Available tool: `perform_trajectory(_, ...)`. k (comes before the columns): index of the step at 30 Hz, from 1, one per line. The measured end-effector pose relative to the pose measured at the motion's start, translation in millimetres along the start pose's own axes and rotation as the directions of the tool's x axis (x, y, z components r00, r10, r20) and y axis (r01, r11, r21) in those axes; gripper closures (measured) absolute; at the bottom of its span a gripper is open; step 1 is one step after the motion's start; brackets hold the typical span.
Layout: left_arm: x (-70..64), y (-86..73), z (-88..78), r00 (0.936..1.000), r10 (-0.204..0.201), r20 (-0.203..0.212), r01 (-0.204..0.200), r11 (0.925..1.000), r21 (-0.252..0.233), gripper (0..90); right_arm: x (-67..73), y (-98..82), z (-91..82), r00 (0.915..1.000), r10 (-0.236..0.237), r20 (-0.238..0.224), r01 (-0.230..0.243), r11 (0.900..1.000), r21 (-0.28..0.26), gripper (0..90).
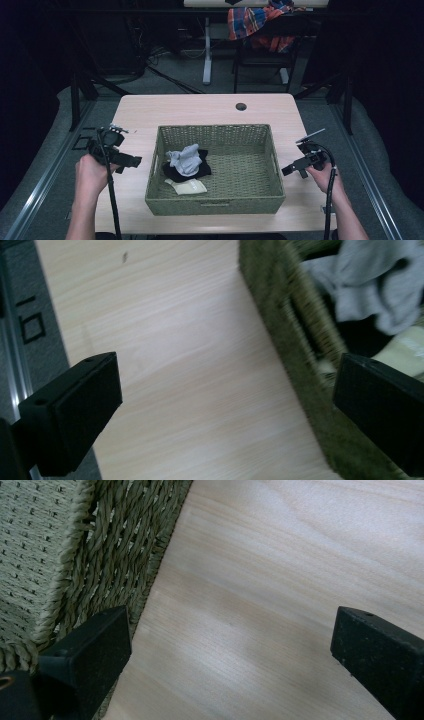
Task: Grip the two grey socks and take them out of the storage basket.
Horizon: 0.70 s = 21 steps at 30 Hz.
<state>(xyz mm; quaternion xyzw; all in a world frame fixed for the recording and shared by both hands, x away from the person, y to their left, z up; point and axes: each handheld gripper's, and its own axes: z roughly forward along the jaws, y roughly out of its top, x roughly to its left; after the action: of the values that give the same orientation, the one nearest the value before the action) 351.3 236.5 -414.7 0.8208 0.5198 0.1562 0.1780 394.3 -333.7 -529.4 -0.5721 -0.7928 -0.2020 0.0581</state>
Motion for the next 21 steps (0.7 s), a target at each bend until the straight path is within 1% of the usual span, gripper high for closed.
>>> perform_trajectory(1, -5.2, 7.1, -1.8, 0.9998, 0.020, 0.001, -0.020, 0.9998, -0.004, 0.0, 0.0, 0.2, 0.1, 1.0000, -0.007, -0.002, 0.007, 1.000, 0.007, 2.6)
perform_trajectory(2, -10.2, 12.5, -2.1, 0.9994, 0.033, 0.013, -0.033, 0.9994, -0.010, 0.0, 0.6, 0.6, 0.2, 0.9999, -0.011, 0.000, 0.011, 1.000, 0.011, 2.6)
perform_trajectory(3, -15.2, 18.1, -1.8, 0.9983, 0.053, 0.022, -0.053, 0.9986, -0.002, 0.0, 0.6, 0.7, 0.3, 0.9999, -0.015, 0.002, 0.015, 1.000, 0.012, 2.6)
perform_trajectory(5, -24.2, 27.7, 0.1, 0.9955, 0.089, 0.033, -0.090, 0.9959, 0.009, 0.0, 1.4, 0.6, 1.7, 0.9999, -0.008, 0.010, 0.008, 1.000, 0.005, 2.6)
perform_trajectory(6, -29.2, 32.8, 1.7, 0.9938, 0.104, 0.038, -0.105, 0.9945, 0.005, 0.0, -0.3, 1.6, 0.8, 0.9997, -0.024, 0.006, 0.023, 0.999, 0.029, 2.6)
perform_trajectory(7, -34.2, 37.6, 4.3, 0.9919, 0.117, 0.048, -0.118, 0.9930, 0.008, 0.0, 0.8, 0.8, 2.2, 1.0000, 0.000, 0.009, 0.000, 1.000, 0.014, 2.7)
perform_trajectory(9, -44.8, 46.1, 11.9, 0.9860, 0.151, 0.070, -0.153, 0.9880, 0.022, 0.0, 0.8, 1.0, 1.8, 0.9999, -0.009, 0.007, 0.009, 1.000, 0.026, 2.7)
perform_trajectory(10, -50.1, 49.8, 16.5, 0.9838, 0.164, 0.073, -0.166, 0.9859, 0.023, 0.0, 1.3, 1.3, 1.3, 0.9999, -0.016, 0.006, 0.015, 0.999, 0.031, 2.7)
perform_trajectory(12, -60.7, 56.8, 26.4, 0.9783, 0.189, 0.086, -0.193, 0.9803, 0.043, 0.0, 2.7, 2.1, 0.2, 0.9994, -0.032, 0.009, 0.032, 0.998, 0.046, 2.7)
perform_trajectory(13, -64.3, 59.0, 30.3, 0.9769, 0.194, 0.089, -0.199, 0.9787, 0.050, 0.0, 4.1, 1.3, 1.6, 0.9998, -0.017, 0.007, 0.017, 1.000, 0.023, 2.7)
perform_trajectory(14, -66.8, 60.4, 33.5, 0.9768, 0.194, 0.092, -0.199, 0.9789, 0.049, 0.0, 4.4, 1.3, 1.7, 0.9997, -0.022, 0.013, 0.022, 1.000, 0.016, 2.7)
perform_trajectory(15, -69.0, 63.1, 38.6, 0.9751, 0.197, 0.101, -0.203, 0.9780, 0.049, 0.0, 4.1, 1.4, 1.6, 0.9997, -0.023, 0.012, 0.023, 1.000, 0.015, 2.8)
perform_trajectory(17, -71.5, 65.3, 46.7, 0.9749, 0.194, 0.109, -0.200, 0.9785, 0.049, 0.0, 4.0, 1.3, 2.0, 0.9999, -0.007, 0.013, 0.007, 1.000, 0.011, 2.8)
perform_trajectory(18, -72.2, 65.6, 49.9, 0.9736, 0.195, 0.118, -0.203, 0.9778, 0.053, 0.0, 2.2, 2.3, 1.5, 0.9998, -0.021, 0.007, 0.021, 0.999, 0.028, 2.8)
perform_trajectory(19, -72.7, 65.8, 52.3, 0.9716, 0.200, 0.126, -0.208, 0.9765, 0.055, 0.0, 3.0, 2.0, 2.6, 0.9999, -0.007, 0.011, 0.007, 1.000, 0.015, 2.8)
perform_trajectory(20, -74.0, 65.4, 56.6, 0.9710, 0.202, 0.128, -0.210, 0.9760, 0.057, 0.0, 2.1, 2.5, 2.6, 0.9998, -0.017, 0.010, 0.017, 1.000, 0.022, 2.9)
perform_trajectory(21, -75.0, 65.1, 60.2, 0.9713, 0.199, 0.130, -0.208, 0.9763, 0.058, 0.0, 1.2, 3.7, 2.2, 0.9996, -0.029, 0.007, 0.028, 0.999, 0.040, 2.9)
